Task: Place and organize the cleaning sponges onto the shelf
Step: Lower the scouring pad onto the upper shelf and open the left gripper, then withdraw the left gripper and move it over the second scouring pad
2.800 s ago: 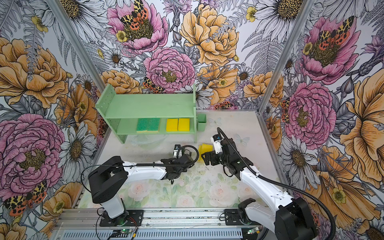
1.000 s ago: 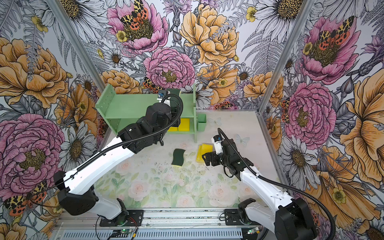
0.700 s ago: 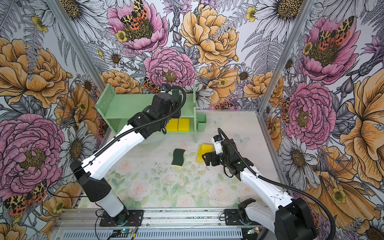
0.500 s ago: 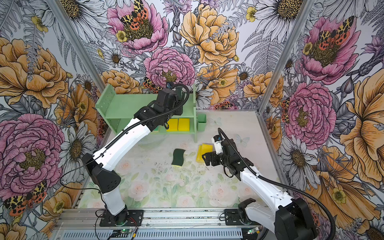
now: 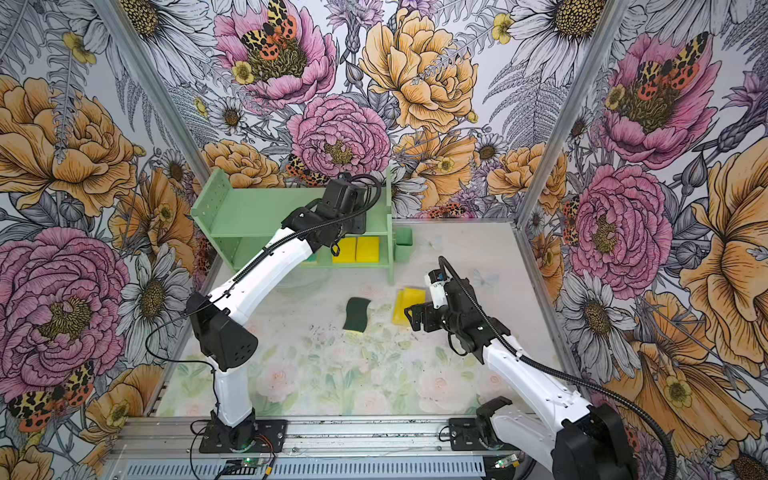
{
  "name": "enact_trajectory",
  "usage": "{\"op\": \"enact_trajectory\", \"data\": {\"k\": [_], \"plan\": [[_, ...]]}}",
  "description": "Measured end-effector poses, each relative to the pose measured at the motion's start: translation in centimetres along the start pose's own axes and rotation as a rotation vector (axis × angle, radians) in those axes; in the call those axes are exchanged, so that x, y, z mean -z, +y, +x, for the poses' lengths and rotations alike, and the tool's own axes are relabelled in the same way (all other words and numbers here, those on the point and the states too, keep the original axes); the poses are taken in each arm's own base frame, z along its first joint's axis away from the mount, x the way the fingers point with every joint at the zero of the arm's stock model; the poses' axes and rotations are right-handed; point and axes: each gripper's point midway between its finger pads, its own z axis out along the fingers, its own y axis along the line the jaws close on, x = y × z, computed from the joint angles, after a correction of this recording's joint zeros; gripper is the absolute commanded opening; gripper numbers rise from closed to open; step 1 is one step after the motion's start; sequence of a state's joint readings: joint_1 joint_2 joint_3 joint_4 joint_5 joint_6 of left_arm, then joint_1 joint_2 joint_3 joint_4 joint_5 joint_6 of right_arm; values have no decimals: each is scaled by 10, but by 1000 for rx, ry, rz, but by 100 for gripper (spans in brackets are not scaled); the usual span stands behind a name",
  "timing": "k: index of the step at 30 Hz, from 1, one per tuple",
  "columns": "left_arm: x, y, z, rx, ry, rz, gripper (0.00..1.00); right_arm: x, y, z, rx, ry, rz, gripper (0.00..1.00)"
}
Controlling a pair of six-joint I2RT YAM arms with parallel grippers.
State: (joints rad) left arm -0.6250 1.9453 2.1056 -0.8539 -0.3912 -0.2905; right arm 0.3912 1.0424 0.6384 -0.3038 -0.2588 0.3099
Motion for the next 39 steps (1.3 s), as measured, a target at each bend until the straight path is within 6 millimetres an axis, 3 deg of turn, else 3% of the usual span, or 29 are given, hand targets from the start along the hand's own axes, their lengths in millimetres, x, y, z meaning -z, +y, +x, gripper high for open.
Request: {"op": "enact_trajectory", "data": {"k": [28,31,35,39], "plan": [[6,-5,-2,68,-1,28,85,3,0,2,-7,-2,-1,96],[26,-4,-4,63,-16,34,90,5,1,2,-6,-6,-2,96],[81,-7,-6,37,-66,76,99,8,2,0,-4,-15,-4,96],[131,-11,9,16,-112,123,99,9,2,0,-5,-15,-5,96]]}}
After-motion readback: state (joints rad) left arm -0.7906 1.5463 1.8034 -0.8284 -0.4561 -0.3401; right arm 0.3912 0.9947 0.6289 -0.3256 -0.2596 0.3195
